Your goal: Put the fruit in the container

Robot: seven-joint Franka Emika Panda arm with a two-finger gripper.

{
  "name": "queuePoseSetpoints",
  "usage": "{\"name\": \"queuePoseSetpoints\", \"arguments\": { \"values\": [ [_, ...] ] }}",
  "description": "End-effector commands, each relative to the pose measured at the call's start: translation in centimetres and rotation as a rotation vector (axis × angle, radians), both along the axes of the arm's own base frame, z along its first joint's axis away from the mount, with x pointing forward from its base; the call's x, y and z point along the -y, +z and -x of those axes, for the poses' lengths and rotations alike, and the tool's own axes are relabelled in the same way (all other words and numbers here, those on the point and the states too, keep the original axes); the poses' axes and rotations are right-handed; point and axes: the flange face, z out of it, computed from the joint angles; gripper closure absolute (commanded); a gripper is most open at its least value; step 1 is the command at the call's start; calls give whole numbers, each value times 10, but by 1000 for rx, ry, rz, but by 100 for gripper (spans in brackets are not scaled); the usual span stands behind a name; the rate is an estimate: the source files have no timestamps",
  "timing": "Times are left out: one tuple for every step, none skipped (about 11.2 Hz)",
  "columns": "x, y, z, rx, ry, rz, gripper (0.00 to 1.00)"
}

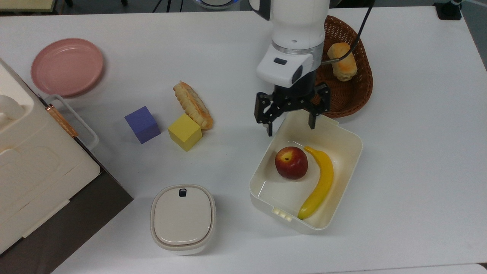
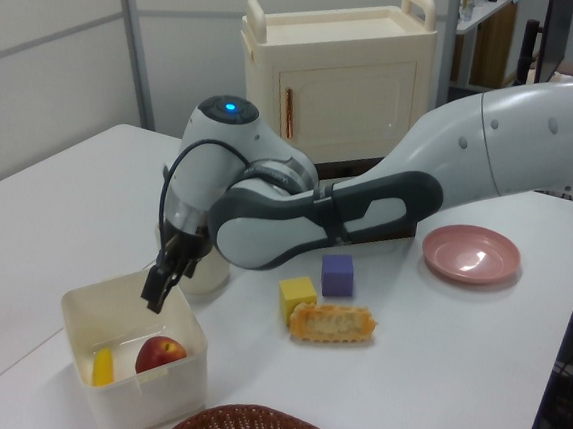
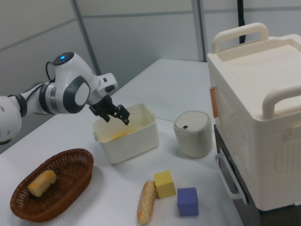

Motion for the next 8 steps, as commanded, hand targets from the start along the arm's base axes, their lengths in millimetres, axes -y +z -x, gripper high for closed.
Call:
{"name": "queuePoseSetpoints", "arguments": {
  "values": [
    [60, 35, 23, -135, -91, 69, 0],
    [77, 46, 33, -180, -121, 82, 0],
    [100, 58, 43, -222, -158, 95, 0],
    [119, 70, 55, -257, -187, 105, 0],
    [139, 76, 67, -312, -223, 114, 0],
    [155, 83, 77, -352, -252, 108, 0],
    [163, 89, 88, -373, -268, 108, 0],
    [165, 99, 95, -373, -273, 109, 0]
  ]
}}
